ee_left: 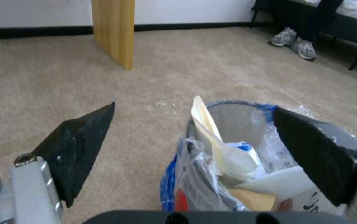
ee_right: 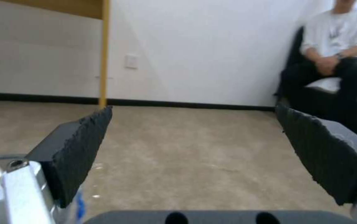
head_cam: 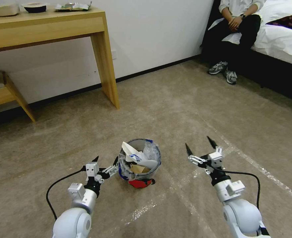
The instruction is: Pick up the trash bin and place the garbage on the floor into it.
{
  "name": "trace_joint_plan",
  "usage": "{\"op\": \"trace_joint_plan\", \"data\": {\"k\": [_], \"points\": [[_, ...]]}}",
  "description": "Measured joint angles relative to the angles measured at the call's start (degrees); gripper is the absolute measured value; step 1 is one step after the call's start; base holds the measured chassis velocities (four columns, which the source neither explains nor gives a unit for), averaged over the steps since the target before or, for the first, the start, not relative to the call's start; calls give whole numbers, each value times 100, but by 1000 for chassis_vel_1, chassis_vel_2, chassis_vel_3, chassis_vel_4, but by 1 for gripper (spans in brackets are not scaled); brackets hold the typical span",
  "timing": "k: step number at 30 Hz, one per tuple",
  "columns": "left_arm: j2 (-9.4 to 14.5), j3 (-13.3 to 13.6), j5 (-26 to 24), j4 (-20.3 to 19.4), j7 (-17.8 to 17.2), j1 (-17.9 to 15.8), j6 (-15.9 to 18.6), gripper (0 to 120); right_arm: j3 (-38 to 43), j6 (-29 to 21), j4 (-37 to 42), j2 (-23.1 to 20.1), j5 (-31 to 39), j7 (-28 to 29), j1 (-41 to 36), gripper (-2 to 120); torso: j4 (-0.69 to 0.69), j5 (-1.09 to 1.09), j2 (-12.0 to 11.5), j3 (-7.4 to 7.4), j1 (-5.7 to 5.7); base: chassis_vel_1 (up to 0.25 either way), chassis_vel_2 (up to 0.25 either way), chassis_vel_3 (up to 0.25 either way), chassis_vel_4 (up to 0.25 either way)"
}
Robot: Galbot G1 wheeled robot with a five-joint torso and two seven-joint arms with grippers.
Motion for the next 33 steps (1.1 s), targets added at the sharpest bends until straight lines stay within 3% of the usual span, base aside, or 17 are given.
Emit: {"op": "trace_joint_plan", "data": {"k": [5,13,16,18,33], "points": [[-176,-164,405,-325,40,348,-292,100,301,169,202,243,-192,208,-259,100,0,1,0,0,0,0,0,0,0],[-284,-234,686,-465,90,615,-598,100,431,222,373,408,-350,387,-413,100,1,0,1,0,0,0,0,0,0],[-392,-264,946,-554,90,748,-881,100,576,276,499,539,-478,500,-575,100,1,0,0,0,0,0,0,0,0],[-502,-331,1275,-646,5,841,-1165,100,693,253,663,713,-534,684,-804,100,0,0,0,1,0,0,0,0,0],[-721,-576,1774,-856,-506,961,-1684,100,868,178,894,931,-573,834,-1086,100,0,0,0,1,0,0,0,0,0]]}}
